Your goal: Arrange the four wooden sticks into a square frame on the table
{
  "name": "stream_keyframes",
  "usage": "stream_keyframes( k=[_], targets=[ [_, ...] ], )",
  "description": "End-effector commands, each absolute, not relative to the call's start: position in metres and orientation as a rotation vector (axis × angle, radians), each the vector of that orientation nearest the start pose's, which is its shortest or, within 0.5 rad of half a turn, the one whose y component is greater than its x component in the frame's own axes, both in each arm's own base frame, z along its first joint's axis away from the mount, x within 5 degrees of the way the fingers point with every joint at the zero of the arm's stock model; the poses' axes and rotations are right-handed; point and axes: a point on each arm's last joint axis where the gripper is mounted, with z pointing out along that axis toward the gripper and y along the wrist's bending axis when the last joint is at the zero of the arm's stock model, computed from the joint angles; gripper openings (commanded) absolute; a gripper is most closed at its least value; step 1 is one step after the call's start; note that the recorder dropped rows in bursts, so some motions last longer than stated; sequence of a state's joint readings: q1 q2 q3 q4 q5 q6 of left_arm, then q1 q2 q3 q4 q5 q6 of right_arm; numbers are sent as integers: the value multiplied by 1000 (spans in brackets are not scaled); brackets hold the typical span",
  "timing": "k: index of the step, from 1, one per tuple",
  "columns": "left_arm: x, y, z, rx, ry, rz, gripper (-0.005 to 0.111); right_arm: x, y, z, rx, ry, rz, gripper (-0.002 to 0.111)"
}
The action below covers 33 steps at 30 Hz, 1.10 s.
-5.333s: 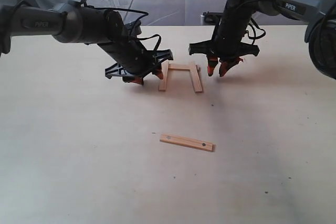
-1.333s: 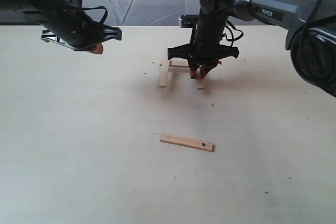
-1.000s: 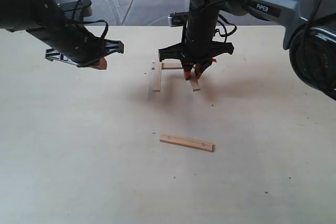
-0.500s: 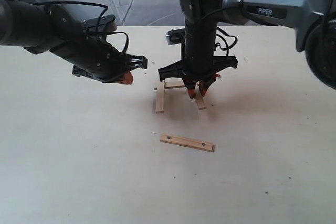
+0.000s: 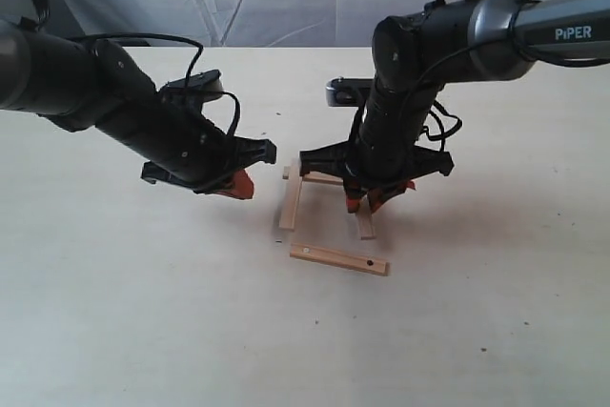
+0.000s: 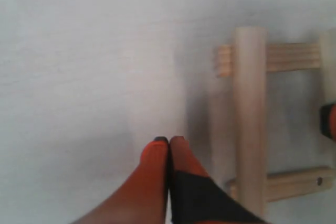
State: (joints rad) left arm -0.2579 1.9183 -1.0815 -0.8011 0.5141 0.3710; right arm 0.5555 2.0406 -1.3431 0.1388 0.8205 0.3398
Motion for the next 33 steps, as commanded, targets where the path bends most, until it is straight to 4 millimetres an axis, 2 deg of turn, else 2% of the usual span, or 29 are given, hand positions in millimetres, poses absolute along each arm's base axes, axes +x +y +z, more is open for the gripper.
stream_keyframes(
  k=[1, 6, 10, 15, 22, 33],
  targets=[
    [346, -134, 150, 20, 2708, -793, 0, 321, 222, 140, -186, 3031, 272, 0],
    [345, -134, 150, 33, 2701, -804, 0, 319, 224, 139, -196, 3036, 253, 0],
    [346, -134, 150, 32, 2701, -806, 0, 318, 217, 138, -184, 3061, 139, 0],
    [344, -139, 150, 32, 2700, -822, 0, 316, 214, 138, -192, 3080, 92, 0],
    [337, -160, 150, 111, 2694, -810, 0, 316, 214, 138, -190, 3081, 86, 0],
    [338, -160, 150, 103, 2689, -800, 0, 322, 218, 137, -148, 3026, 139, 0]
  ],
)
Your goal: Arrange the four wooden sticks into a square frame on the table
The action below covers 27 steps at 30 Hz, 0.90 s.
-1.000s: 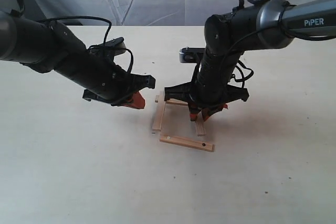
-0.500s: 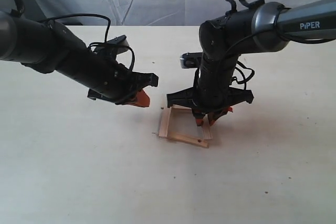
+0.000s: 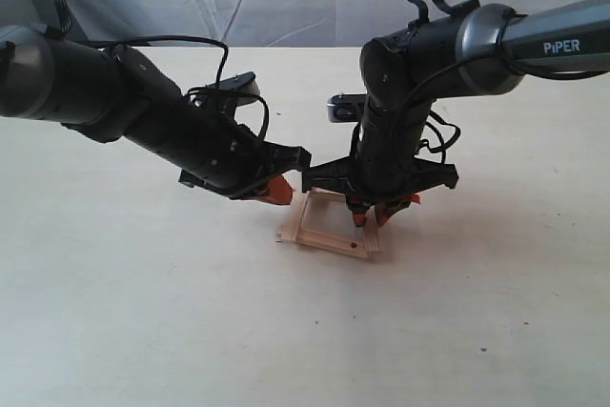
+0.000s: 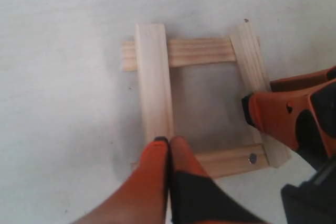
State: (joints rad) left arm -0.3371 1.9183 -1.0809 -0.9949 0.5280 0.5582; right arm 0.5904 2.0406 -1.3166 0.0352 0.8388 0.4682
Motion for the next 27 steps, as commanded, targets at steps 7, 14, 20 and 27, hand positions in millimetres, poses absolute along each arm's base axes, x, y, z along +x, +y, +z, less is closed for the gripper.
stream_keyframes(
  k=[7, 14, 20, 27],
  targets=[
    [339, -159, 150, 93, 2677, -783, 0, 327, 222, 134, -136, 2970, 191, 0],
    [346, -152, 130, 68, 2696, -700, 0, 330, 223, 123, -139, 2965, 189, 0],
    [345, -154, 111, 17, 2754, -728, 0, 332, 224, 121, -140, 2951, 197, 0],
    [346, -153, 108, 26, 2757, -714, 0, 332, 220, 118, -208, 2950, 119, 0]
  ],
)
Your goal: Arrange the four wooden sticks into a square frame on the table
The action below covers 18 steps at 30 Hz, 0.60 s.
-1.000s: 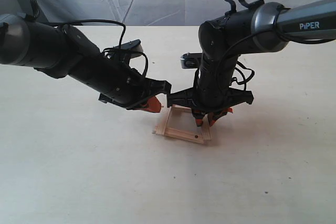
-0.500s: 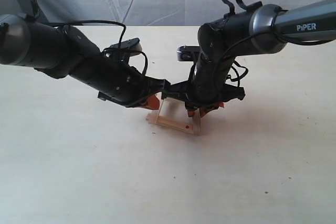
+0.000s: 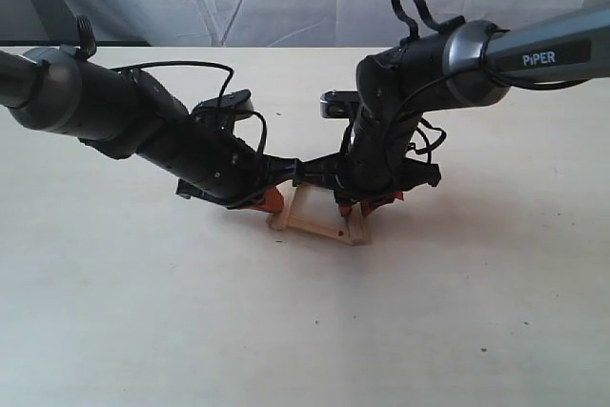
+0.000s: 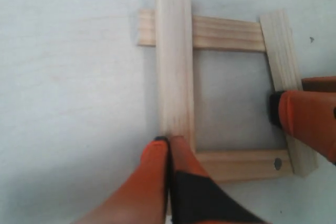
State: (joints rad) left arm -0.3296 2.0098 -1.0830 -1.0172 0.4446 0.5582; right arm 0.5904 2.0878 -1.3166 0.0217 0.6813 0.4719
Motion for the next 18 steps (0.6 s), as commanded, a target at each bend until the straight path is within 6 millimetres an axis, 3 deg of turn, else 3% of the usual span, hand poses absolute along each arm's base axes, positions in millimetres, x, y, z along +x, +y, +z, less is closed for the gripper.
stream_keyframes(
  k=[1, 4, 10, 18],
  targets=[
    [346, -153, 108, 24, 2755, -711, 0, 332, 220, 118, -213, 2950, 113, 0],
    [346, -153, 108, 29, 2755, -708, 0, 332, 220, 118, -201, 2957, 122, 0],
    [346, -153, 108, 25, 2755, -710, 0, 325, 232, 119, 46, 3024, 347, 0],
    [346, -153, 108, 27, 2757, -713, 0, 328, 234, 120, 70, 2996, 383, 1]
  ],
)
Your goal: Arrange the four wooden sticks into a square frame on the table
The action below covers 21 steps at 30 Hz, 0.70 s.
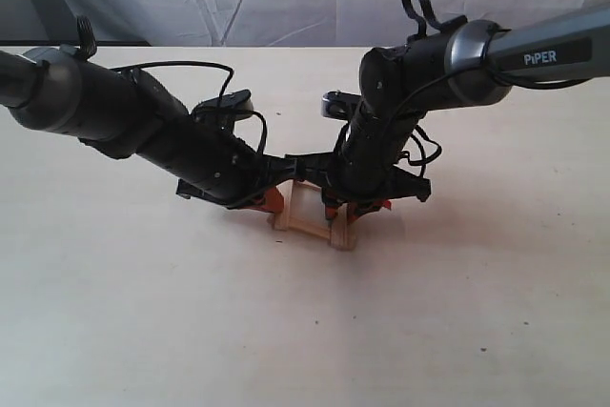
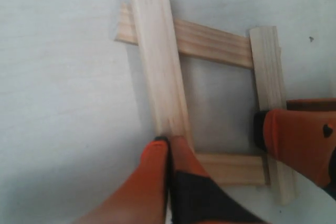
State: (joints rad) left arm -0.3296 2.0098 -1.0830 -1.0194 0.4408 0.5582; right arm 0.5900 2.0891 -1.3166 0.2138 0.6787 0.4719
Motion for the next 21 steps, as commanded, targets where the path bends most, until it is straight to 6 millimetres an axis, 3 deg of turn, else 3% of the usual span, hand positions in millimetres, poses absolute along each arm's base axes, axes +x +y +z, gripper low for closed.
stream_keyframes(
  k=[1, 21],
  targets=[
    [346, -153, 108, 27, 2757, -713, 0, 328, 234, 120, 70, 2996, 383, 1],
    [338, -155, 108, 120, 2820, -757, 0, 333, 226, 119, 15, 2950, 243, 1]
  ],
)
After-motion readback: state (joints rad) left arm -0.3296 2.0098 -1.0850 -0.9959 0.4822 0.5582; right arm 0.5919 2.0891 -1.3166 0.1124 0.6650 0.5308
